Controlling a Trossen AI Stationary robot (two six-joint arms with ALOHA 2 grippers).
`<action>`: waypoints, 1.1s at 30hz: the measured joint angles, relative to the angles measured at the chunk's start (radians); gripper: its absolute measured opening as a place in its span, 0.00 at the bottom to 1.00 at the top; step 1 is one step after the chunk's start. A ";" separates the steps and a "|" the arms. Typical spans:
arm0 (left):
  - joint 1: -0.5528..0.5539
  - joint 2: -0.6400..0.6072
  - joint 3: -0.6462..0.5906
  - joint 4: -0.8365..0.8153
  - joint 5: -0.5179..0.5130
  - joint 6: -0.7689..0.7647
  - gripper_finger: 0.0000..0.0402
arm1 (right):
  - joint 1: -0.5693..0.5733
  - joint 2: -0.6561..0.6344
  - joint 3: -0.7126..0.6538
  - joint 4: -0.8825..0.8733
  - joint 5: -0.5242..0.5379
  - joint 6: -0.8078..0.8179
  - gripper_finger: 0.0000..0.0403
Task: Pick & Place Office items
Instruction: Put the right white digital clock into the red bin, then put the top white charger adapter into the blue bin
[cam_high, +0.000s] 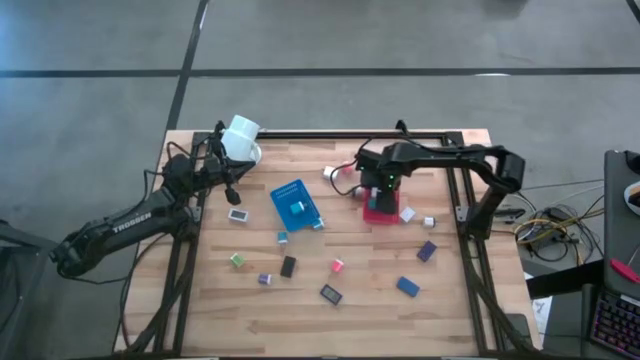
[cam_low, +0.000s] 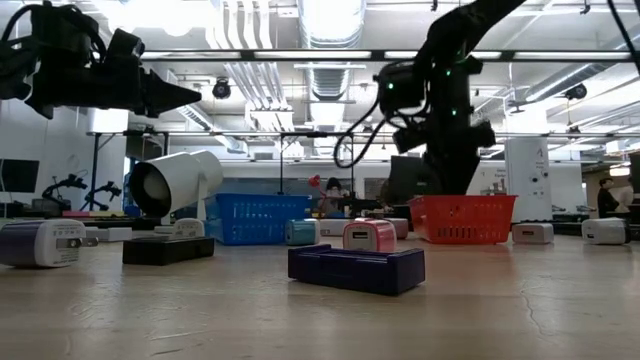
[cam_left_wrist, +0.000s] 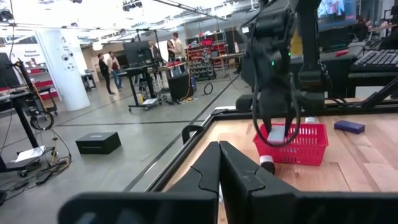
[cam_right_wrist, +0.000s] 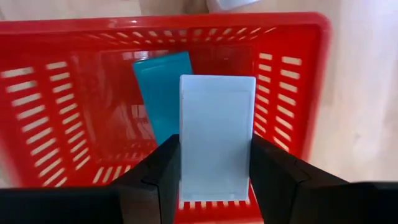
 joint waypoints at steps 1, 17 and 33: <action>0.000 0.000 0.000 0.000 0.000 0.000 0.02 | 0.000 0.012 -0.001 0.006 0.000 -0.001 0.37; 0.000 0.000 0.000 -0.007 0.000 0.000 0.02 | 0.001 0.078 -0.001 0.023 -0.001 -0.013 0.40; 0.000 0.000 0.000 -0.007 0.000 0.000 0.02 | -0.001 -0.202 -0.016 0.050 -0.059 -0.024 0.59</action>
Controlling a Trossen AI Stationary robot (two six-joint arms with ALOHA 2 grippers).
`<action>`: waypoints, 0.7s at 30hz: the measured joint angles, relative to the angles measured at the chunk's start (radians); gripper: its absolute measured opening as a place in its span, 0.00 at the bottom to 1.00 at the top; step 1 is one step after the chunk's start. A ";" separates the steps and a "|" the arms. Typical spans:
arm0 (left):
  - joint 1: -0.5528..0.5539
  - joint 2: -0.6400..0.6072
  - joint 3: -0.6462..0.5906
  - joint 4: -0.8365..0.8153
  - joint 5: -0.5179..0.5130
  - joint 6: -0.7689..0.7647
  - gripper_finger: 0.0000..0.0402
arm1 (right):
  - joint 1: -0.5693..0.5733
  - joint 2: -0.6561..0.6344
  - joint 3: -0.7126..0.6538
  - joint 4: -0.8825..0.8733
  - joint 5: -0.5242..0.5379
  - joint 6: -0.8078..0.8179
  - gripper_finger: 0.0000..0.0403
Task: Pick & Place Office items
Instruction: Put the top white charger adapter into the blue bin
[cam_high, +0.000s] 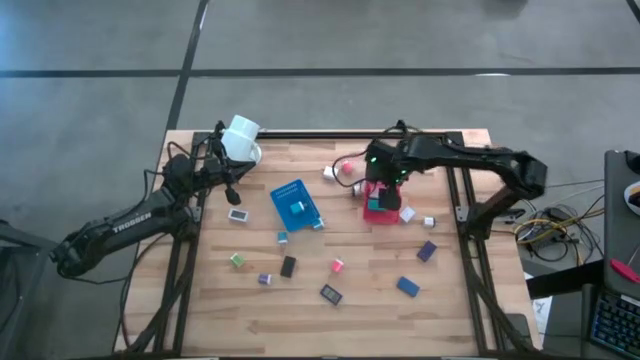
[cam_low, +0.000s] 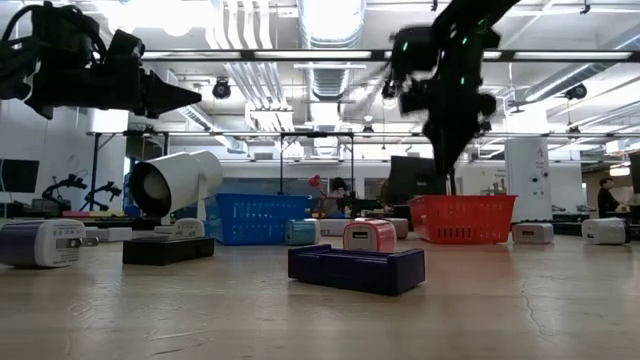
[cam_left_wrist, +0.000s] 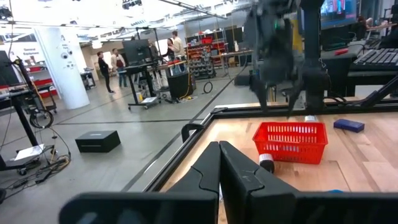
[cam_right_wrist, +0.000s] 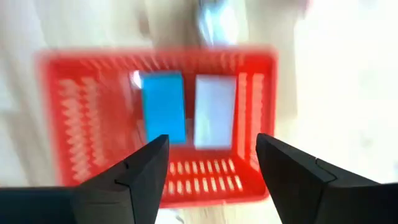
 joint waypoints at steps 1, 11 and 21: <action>0.000 0.000 0.000 0.000 0.000 0.000 0.02 | -0.004 -0.047 -0.018 0.059 -0.062 -0.014 0.58; 0.000 0.000 0.000 -0.012 -0.002 0.012 0.04 | -0.025 -0.631 -0.388 0.761 -0.262 -0.001 0.51; 0.000 -0.001 0.006 -0.015 -0.028 0.042 0.02 | -0.025 -1.006 -0.853 1.409 -0.259 0.122 0.29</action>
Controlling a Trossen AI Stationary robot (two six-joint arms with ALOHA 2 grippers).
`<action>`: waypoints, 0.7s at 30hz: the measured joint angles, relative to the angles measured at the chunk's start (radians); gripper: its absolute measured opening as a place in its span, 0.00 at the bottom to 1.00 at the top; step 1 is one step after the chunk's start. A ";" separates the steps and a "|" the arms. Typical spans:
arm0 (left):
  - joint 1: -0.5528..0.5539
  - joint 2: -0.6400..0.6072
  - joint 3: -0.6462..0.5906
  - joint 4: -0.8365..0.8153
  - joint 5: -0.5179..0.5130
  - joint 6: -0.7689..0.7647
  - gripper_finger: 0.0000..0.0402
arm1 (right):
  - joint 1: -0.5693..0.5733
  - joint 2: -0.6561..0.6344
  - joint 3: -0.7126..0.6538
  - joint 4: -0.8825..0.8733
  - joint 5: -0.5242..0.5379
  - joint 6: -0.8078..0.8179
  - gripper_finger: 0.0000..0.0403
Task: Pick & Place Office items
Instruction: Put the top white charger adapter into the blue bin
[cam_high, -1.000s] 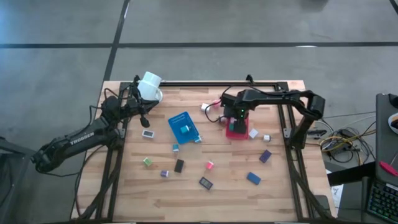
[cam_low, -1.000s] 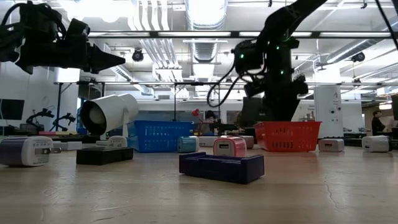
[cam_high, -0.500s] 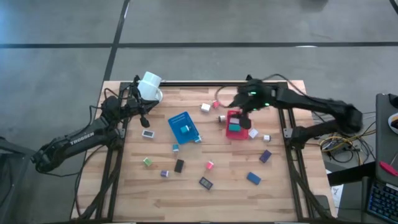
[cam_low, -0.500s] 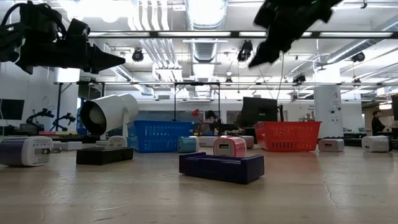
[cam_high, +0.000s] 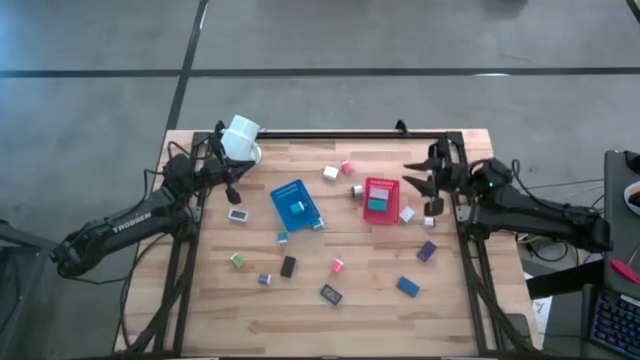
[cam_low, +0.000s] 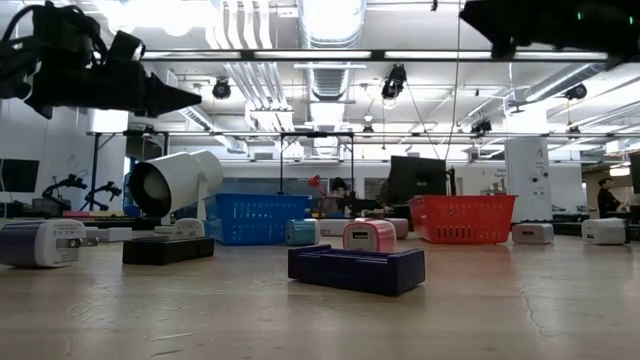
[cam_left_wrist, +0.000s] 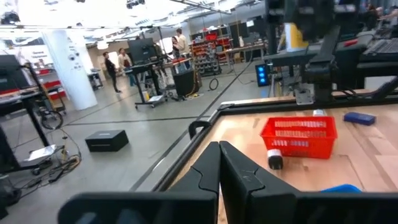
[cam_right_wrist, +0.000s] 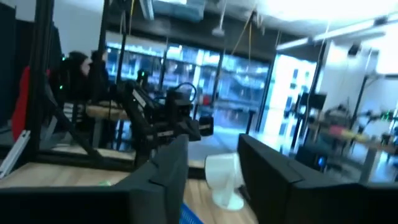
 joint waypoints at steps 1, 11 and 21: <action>0.000 0.000 0.002 0.000 -0.002 0.000 0.02 | -0.001 -0.011 -0.033 0.028 0.003 -0.001 0.25; 0.000 0.001 0.019 -0.001 -0.002 -0.035 0.01 | -0.046 -0.131 -0.115 -0.024 -0.029 0.011 0.03; 0.000 0.003 0.018 -0.001 -0.002 -0.046 0.03 | -0.047 -0.141 -0.188 -0.013 -0.075 0.001 0.02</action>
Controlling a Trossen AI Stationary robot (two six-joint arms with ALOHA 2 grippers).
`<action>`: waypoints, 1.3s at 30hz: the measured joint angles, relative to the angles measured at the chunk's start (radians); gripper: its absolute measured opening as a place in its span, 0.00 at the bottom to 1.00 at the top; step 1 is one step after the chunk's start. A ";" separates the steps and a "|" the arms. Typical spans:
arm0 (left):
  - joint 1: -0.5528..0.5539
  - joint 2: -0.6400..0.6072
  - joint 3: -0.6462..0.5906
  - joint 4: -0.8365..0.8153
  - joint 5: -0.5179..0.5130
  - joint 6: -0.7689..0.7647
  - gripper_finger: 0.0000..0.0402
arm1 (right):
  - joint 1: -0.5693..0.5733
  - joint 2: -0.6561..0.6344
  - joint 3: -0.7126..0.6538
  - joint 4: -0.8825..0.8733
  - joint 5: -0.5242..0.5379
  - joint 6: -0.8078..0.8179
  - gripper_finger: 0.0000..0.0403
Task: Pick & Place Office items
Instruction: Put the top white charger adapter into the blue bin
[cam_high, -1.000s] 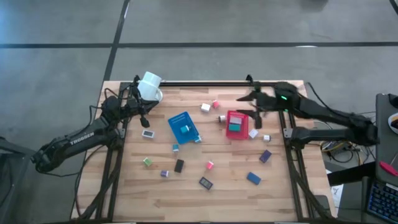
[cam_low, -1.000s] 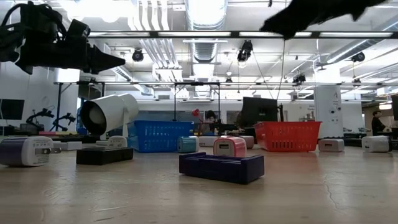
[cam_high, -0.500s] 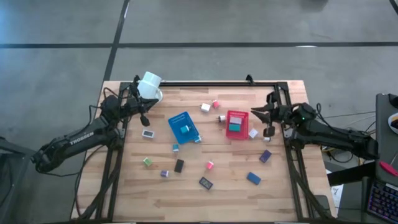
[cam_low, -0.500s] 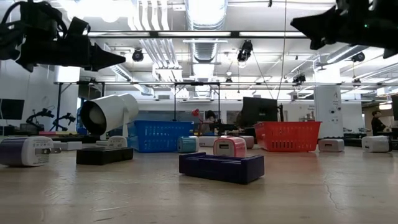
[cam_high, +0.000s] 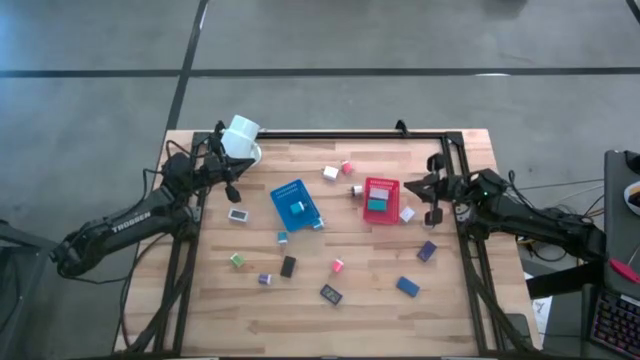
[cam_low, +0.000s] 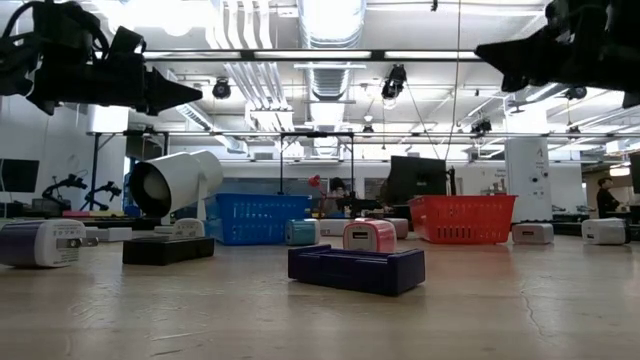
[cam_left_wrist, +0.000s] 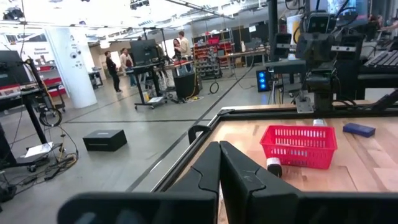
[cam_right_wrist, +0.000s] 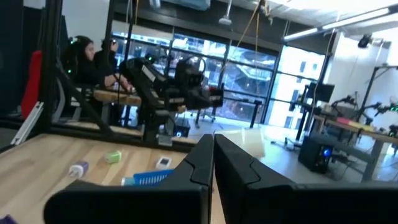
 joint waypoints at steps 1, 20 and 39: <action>0.000 0.000 0.001 0.000 0.000 0.000 0.03 | 0.000 0.000 -0.007 0.004 0.000 0.000 0.02; 0.000 0.002 0.003 0.000 0.001 -0.012 0.01 | -0.041 0.004 -0.044 0.068 -0.001 -0.020 0.02; -0.108 0.550 0.687 -0.630 -0.351 0.041 0.01 | -0.041 0.003 -0.041 0.069 0.001 0.010 0.02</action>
